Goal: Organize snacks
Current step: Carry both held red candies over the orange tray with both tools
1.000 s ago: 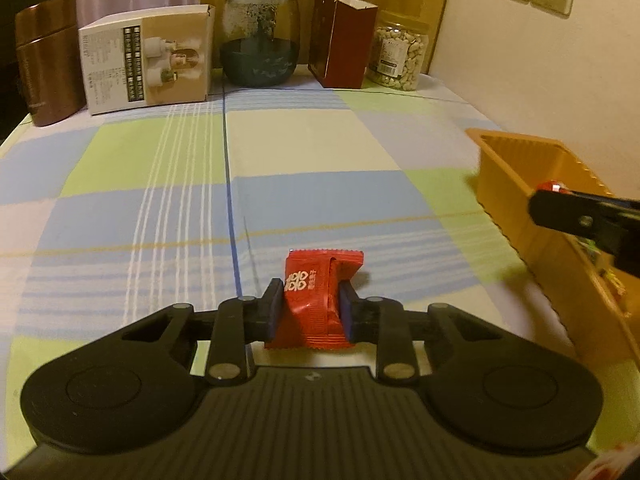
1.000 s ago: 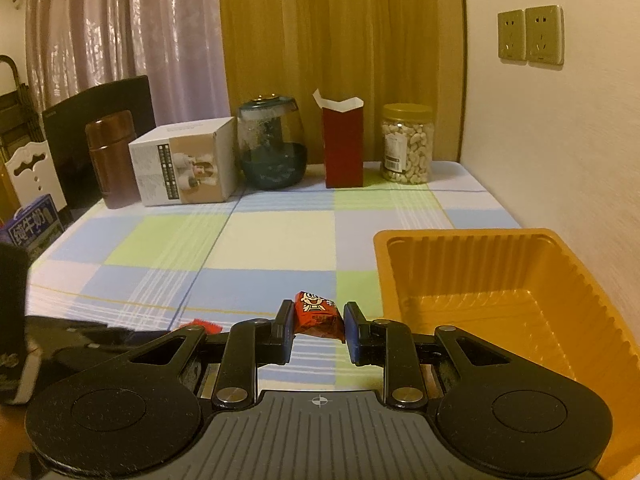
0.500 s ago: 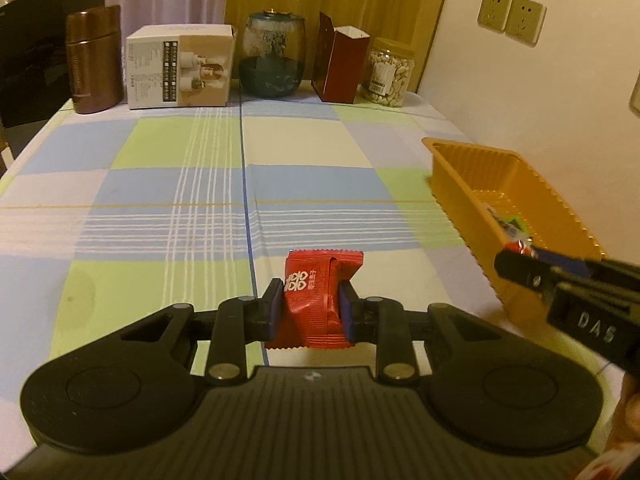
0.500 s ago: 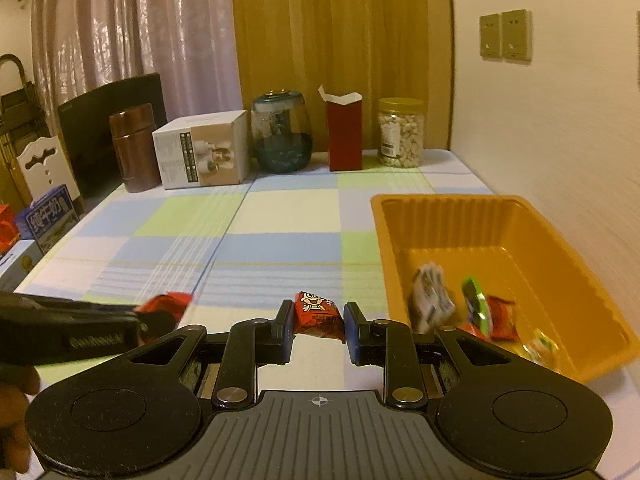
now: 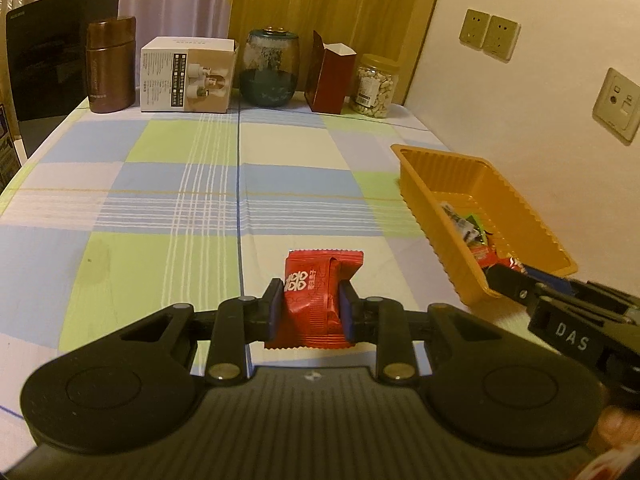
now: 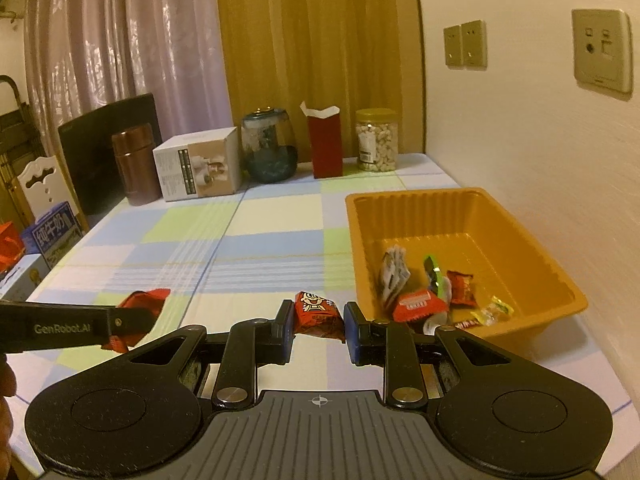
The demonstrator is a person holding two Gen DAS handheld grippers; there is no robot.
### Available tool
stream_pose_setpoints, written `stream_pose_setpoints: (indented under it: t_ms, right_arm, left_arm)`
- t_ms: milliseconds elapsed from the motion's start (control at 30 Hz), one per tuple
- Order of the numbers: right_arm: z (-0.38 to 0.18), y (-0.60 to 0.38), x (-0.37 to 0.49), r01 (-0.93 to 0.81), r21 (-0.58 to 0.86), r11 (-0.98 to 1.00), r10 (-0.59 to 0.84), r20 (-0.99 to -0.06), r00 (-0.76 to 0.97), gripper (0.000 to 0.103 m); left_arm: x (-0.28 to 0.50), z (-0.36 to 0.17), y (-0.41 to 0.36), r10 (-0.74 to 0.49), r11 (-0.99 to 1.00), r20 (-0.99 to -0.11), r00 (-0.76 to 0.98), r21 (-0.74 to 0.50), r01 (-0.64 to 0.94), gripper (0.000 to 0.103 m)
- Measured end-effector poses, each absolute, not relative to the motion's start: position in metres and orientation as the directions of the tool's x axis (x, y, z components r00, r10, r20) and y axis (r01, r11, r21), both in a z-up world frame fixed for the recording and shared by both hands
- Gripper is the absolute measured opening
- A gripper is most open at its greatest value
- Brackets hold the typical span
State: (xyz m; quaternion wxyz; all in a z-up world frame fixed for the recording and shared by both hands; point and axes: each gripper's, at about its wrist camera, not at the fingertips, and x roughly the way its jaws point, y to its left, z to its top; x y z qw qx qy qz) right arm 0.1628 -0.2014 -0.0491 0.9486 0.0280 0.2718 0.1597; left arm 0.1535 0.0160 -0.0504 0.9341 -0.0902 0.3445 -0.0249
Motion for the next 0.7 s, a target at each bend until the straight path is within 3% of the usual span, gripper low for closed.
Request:
stream_pose_setpoints:
  t_ms: [700]
  right_arm:
    - [-0.050,-0.215,0.150,-0.265,0.139,0.954,0.299,-0.501,0.812,0.026]
  left_arm:
    - [0.141,-0.042,0.005,-0.135,0.982,-0.619,0.774,-0.190,0.019,0.025]
